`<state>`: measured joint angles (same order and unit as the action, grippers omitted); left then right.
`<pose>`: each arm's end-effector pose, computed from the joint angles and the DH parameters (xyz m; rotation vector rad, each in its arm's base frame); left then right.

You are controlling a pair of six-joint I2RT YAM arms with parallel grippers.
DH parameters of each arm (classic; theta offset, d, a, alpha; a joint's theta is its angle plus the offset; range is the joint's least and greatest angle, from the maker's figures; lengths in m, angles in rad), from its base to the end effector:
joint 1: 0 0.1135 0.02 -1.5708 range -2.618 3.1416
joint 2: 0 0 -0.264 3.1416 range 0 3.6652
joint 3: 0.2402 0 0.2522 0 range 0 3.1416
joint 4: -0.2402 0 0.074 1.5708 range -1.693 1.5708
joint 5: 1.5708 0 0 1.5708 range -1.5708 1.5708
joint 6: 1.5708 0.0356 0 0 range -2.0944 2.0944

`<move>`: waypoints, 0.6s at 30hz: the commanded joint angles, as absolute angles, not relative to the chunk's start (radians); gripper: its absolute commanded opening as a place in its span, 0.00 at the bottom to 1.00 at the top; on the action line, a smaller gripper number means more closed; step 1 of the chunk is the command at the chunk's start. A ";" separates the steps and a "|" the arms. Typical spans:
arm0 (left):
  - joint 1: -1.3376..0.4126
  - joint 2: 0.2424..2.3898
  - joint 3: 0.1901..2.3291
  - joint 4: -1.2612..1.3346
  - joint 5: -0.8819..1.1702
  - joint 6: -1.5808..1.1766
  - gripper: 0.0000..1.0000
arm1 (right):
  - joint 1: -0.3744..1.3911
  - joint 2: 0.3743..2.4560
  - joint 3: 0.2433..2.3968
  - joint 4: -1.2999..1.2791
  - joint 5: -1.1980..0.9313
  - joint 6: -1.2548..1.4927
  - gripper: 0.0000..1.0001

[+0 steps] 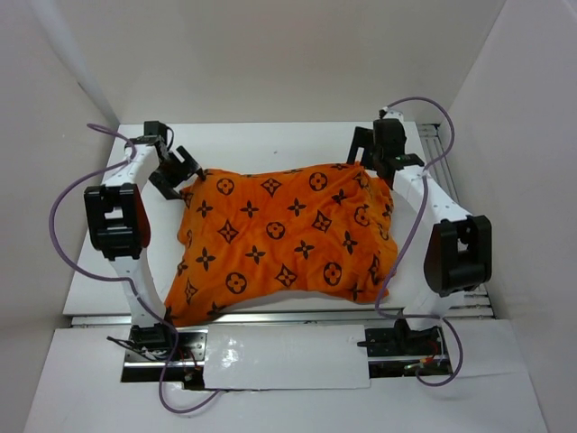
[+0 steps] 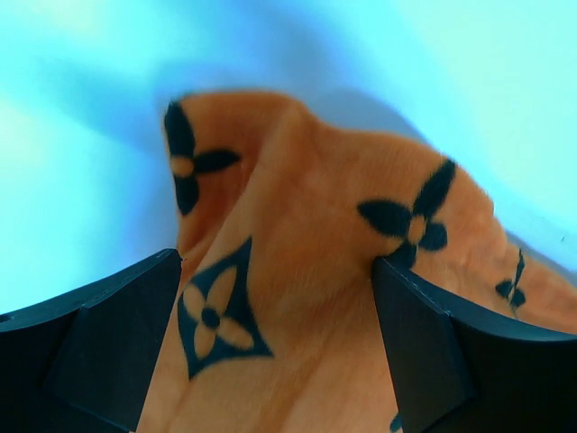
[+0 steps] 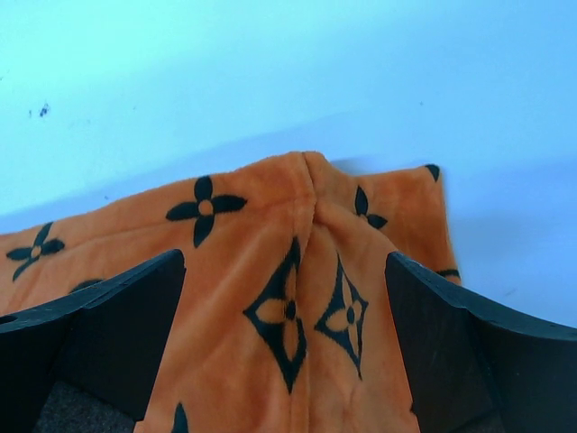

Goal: Put the pillow into the pillowcase

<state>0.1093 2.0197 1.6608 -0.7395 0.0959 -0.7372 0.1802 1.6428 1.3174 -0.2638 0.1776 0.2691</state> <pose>0.4326 0.0440 0.2240 -1.0818 2.4774 -0.3243 0.3759 0.0621 0.2948 0.1976 2.1412 0.0693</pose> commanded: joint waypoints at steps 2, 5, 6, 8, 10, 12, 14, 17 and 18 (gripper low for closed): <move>0.129 2.091 1.729 -0.709 0.175 -0.756 1.00 | 0.176 1.725 1.396 -0.205 0.218 0.279 0.99; 0.129 2.100 1.684 -0.666 0.207 -0.736 1.00 | 0.176 1.785 1.451 -0.225 0.218 0.279 0.99; 0.115 2.100 1.645 -0.651 0.225 -0.724 1.00 | 0.186 1.824 1.463 -0.225 0.218 0.279 0.99; 0.094 2.100 1.602 -0.612 0.238 -0.715 1.00 | 0.186 1.859 1.480 -0.235 0.218 0.293 0.99; 0.068 2.100 1.572 -0.594 0.229 -0.715 1.00 | 0.195 1.897 1.491 -0.244 0.218 0.317 0.99; 0.037 2.131 1.562 -0.594 0.229 -0.715 1.00 | 0.195 1.926 1.482 -0.235 0.181 0.318 0.99; 0.014 2.149 1.562 -0.581 0.252 -0.703 0.98 | 0.215 1.947 1.471 -0.235 0.157 0.328 0.99; -0.012 2.183 1.572 -0.571 0.278 -0.689 0.07 | 0.229 1.968 1.433 -0.245 0.166 0.348 0.94; -0.012 2.183 1.572 -0.562 0.278 -0.689 0.00 | 0.238 1.968 1.433 -0.245 0.135 0.348 0.81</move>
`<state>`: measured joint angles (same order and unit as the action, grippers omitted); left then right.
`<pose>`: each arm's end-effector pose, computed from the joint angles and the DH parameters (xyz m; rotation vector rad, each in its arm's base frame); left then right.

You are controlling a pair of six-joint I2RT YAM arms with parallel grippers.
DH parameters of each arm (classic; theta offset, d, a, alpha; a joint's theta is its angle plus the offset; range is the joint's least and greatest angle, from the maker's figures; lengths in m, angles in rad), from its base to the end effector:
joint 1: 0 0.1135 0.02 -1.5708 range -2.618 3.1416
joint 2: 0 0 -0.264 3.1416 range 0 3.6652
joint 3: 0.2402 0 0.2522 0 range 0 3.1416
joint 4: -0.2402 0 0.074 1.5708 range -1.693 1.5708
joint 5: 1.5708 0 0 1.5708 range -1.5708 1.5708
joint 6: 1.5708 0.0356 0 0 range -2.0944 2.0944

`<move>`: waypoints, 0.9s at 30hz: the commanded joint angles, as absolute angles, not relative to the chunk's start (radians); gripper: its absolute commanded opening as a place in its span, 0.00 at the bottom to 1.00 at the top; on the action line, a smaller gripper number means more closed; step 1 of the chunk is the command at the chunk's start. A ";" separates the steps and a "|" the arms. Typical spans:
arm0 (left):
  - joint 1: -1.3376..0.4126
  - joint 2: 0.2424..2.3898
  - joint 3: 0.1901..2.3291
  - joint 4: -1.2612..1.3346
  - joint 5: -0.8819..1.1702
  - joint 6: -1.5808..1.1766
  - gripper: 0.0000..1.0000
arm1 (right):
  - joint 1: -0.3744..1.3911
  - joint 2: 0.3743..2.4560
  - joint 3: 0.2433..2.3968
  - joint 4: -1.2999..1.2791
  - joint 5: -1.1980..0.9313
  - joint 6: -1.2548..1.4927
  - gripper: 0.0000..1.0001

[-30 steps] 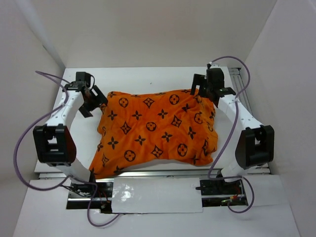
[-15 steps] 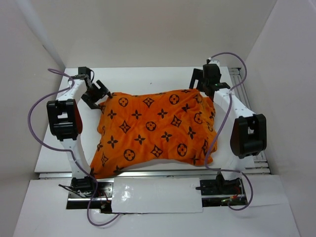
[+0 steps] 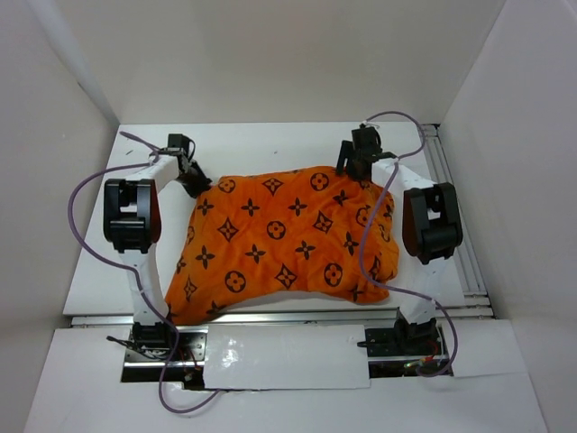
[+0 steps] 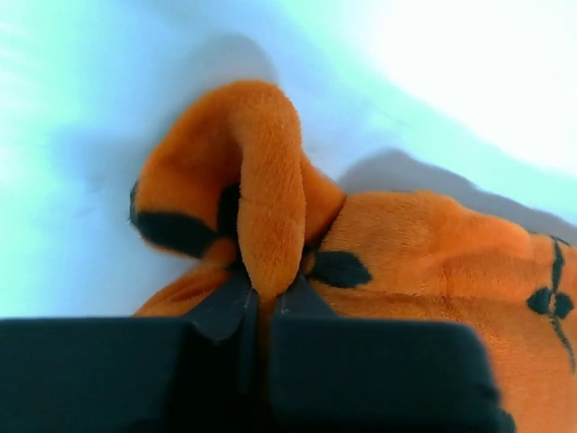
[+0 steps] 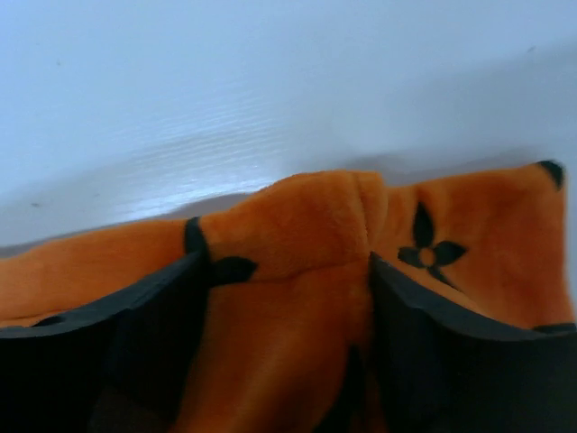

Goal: Put the pillow into the pillowcase

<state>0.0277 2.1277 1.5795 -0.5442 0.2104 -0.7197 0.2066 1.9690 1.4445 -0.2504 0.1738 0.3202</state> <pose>0.4500 0.0050 0.1646 -0.9276 2.5576 -0.4951 0.4342 0.0847 0.2098 0.2175 2.3216 0.0590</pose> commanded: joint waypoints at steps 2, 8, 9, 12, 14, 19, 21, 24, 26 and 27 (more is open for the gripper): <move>-0.012 2.154 1.572 -0.561 0.267 -0.678 0.00 | 0.238 1.979 1.428 -0.236 0.086 0.359 0.57; 0.074 2.033 1.825 -0.639 0.186 -0.640 0.00 | 0.209 1.990 1.799 -0.356 0.179 0.272 0.00; 0.086 2.033 1.909 -0.679 0.175 -0.640 0.00 | 0.198 1.999 1.872 -0.368 0.189 0.272 0.00; 0.144 2.069 2.372 -0.878 0.149 -0.620 0.00 | 0.140 2.010 2.167 -0.405 0.199 0.258 0.00; 0.179 2.042 2.584 -0.879 0.185 -0.641 0.00 | 0.080 2.010 2.319 -0.405 0.177 0.258 0.00; 0.333 1.702 2.178 -0.661 0.334 -0.687 0.00 | -0.023 1.809 2.254 -0.277 0.020 0.258 0.00; 0.333 1.542 2.018 -0.635 0.273 -0.640 0.00 | -0.064 1.700 1.965 -0.192 0.000 0.268 0.00; 0.333 1.341 1.630 -0.572 0.229 -0.609 0.00 | -0.132 1.485 1.523 -0.037 -0.090 0.290 0.00; 0.301 1.251 1.340 -0.540 0.180 -0.679 0.00 | -0.155 1.335 1.307 0.035 -0.130 0.333 0.11; 0.301 1.182 1.250 -0.525 0.207 -0.695 0.00 | -0.155 1.289 1.102 0.052 -0.147 0.354 0.31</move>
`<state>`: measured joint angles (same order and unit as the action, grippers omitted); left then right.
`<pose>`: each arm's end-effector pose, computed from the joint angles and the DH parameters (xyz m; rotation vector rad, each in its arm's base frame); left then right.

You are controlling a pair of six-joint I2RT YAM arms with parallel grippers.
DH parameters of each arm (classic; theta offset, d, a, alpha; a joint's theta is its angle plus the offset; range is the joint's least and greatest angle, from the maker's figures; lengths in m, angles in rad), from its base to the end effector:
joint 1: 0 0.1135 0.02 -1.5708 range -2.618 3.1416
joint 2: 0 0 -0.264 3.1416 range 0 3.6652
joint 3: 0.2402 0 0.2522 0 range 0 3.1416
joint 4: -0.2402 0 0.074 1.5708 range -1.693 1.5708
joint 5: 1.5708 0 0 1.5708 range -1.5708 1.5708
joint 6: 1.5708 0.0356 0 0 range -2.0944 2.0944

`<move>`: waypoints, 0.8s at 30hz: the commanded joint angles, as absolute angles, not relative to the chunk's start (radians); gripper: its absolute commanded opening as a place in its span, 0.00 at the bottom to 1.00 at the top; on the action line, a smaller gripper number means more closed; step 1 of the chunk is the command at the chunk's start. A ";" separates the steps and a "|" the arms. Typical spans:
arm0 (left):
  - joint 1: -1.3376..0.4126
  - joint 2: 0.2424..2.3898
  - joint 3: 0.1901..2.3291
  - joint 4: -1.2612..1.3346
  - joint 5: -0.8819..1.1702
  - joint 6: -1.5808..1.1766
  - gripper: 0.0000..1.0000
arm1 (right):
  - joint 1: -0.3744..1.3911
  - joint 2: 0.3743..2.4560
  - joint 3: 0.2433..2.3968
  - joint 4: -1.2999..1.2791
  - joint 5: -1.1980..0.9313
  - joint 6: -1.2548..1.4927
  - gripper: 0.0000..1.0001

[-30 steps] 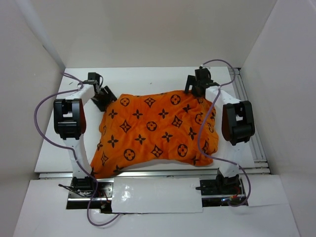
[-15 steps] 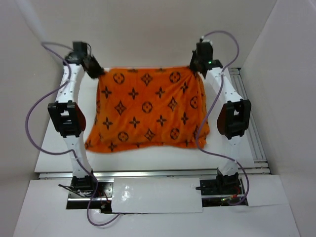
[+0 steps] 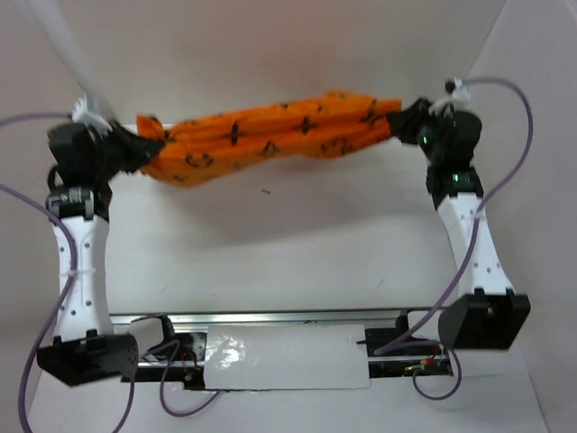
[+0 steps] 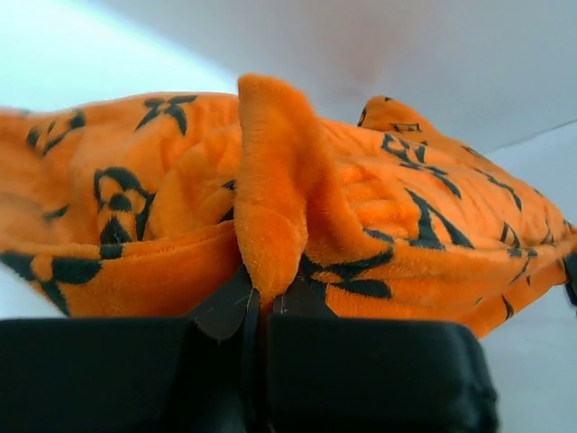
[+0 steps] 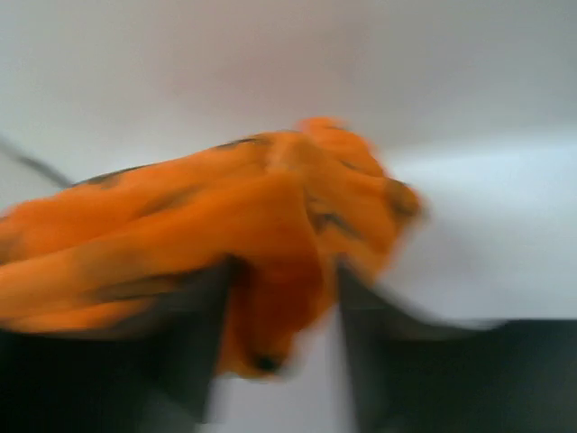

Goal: Put the pillow into the pillowcase

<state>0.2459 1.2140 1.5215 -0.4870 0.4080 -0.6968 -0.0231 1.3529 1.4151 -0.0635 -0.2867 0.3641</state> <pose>0.2440 0.0467 0.4732 -0.5282 1.7055 -0.6831 0.3120 0.0029 0.4462 0.0803 1.5914 0.4916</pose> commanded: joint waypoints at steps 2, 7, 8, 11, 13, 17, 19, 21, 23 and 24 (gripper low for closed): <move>0.264 1.131 1.003 -0.535 0.218 -0.774 0.64 | -0.164 1.177 0.854 0.038 -0.132 0.423 1.00; 0.279 1.006 0.823 -0.722 0.163 -0.799 1.00 | -0.164 0.971 0.664 -0.138 0.061 0.485 1.00; 0.290 0.955 0.898 -0.762 0.163 -0.782 1.00 | -0.164 0.903 0.675 -0.206 0.095 0.514 1.00; 0.269 0.782 1.014 -0.847 0.129 -0.782 0.98 | -0.155 0.810 0.725 -0.198 0.083 0.547 1.00; 0.268 0.712 1.051 -0.860 0.107 -0.793 1.00 | -0.155 0.801 0.765 -0.213 0.058 0.548 1.00; 0.250 0.676 1.129 -0.905 0.034 -0.793 1.00 | -0.146 0.850 0.865 -0.274 -0.018 0.503 1.00; 0.250 0.722 1.129 -0.905 0.055 -0.793 1.00 | -0.137 0.874 0.905 -0.299 -0.044 0.471 1.00; 0.241 0.756 1.079 -0.878 0.119 -0.772 1.00 | -0.127 0.902 0.905 -0.299 -0.098 0.427 1.00; 0.241 0.817 1.042 -0.842 0.170 -0.759 1.00 | -0.115 0.922 0.905 -0.299 -0.156 0.405 1.00; 0.230 0.840 1.013 -0.828 0.192 -0.759 1.00 | -0.101 0.949 0.916 -0.299 -0.167 0.388 1.00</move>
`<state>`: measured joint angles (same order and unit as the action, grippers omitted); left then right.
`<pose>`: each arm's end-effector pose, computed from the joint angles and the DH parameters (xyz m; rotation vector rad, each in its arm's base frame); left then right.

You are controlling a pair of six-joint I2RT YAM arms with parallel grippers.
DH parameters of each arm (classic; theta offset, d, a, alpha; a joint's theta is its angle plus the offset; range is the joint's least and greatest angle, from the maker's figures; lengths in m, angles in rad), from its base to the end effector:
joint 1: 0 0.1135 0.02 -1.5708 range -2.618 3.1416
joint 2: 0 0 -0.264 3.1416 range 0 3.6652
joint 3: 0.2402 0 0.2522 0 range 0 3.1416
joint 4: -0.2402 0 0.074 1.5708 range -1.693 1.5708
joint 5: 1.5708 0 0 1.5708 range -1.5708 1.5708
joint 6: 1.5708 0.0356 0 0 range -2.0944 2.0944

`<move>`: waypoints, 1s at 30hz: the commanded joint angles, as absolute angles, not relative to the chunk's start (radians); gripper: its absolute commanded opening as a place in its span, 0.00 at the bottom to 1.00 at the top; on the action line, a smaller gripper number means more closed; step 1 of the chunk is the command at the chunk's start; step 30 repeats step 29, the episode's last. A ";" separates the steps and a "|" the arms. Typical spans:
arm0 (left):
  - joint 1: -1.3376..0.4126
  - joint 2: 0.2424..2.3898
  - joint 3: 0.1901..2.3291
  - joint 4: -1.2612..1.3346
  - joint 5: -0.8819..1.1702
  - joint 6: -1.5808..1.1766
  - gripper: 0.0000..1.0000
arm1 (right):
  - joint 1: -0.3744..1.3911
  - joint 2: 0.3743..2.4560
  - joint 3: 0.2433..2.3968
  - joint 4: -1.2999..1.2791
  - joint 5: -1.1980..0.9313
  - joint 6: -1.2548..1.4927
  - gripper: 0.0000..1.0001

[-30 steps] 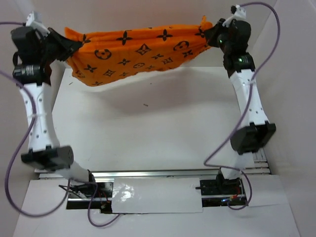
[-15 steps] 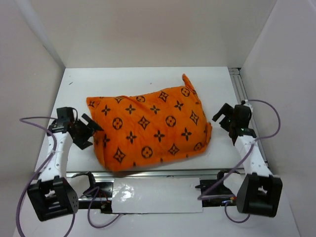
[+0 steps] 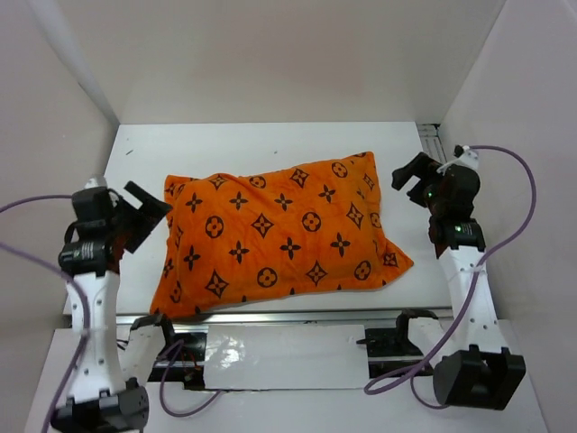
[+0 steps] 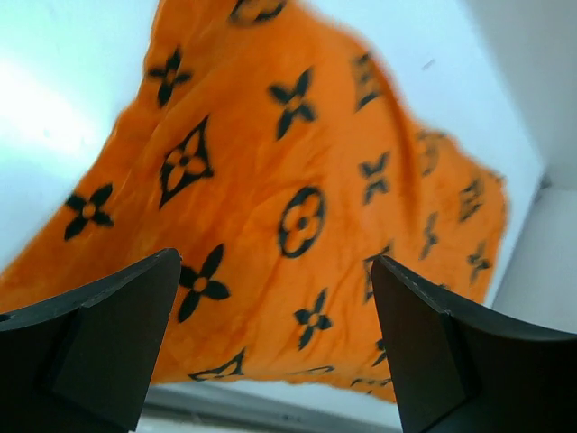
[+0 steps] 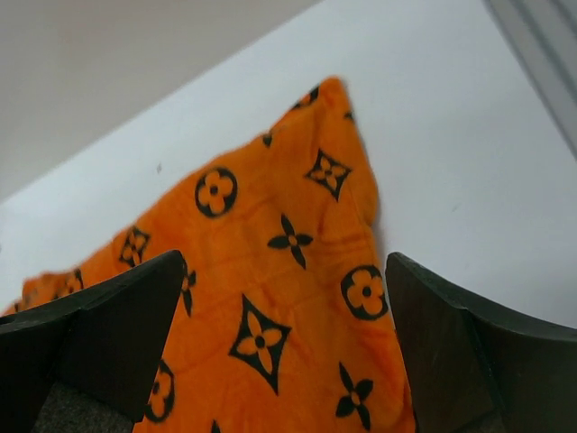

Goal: Put the pillow into the pillowcase

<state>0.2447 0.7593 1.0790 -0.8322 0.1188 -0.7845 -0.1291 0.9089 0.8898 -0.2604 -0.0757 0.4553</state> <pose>0.1344 0.0292 0.3756 -0.9745 1.8727 -0.4499 0.2077 -0.0242 0.3469 0.4848 1.7956 0.2969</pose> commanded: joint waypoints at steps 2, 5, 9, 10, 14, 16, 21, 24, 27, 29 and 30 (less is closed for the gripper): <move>0.204 0.897 0.988 -0.792 0.192 -0.747 1.00 | -0.080 0.997 0.929 -0.319 -0.181 0.353 1.00; 0.151 0.963 0.936 -0.738 0.155 -0.758 1.00 | -0.016 1.060 0.930 -0.299 -0.181 0.328 1.00; 0.126 1.046 0.960 -0.718 0.077 -0.782 1.00 | 0.087 1.161 0.957 -0.304 -0.097 0.328 1.00; 0.126 1.087 0.977 -0.729 0.068 -0.782 0.99 | 0.116 1.175 0.986 -0.313 -0.071 0.319 1.00; 0.117 1.097 1.019 -0.750 0.046 -0.782 1.00 | 0.135 1.197 1.028 -0.342 0.047 0.328 1.00; 0.117 1.077 1.029 -0.739 0.026 -0.782 1.00 | 0.135 1.169 1.028 -0.328 0.061 0.328 1.00; 0.117 1.071 1.066 -0.730 0.017 -0.770 1.00 | 0.135 1.121 1.003 -0.270 0.112 0.339 1.00; 0.117 1.071 1.078 -0.753 0.017 -0.758 1.00 | 0.135 1.112 1.003 -0.290 0.123 0.339 1.00; 0.117 1.071 1.078 -0.753 0.017 -0.758 1.00 | 0.135 1.100 0.991 -0.281 0.114 0.328 1.00; 0.117 1.060 1.078 -0.753 0.005 -0.758 1.00 | 0.135 1.100 0.991 -0.272 0.114 0.314 1.00; 0.117 1.060 1.078 -0.753 0.005 -0.758 1.00 | 0.135 1.100 0.991 -0.272 0.114 0.314 1.00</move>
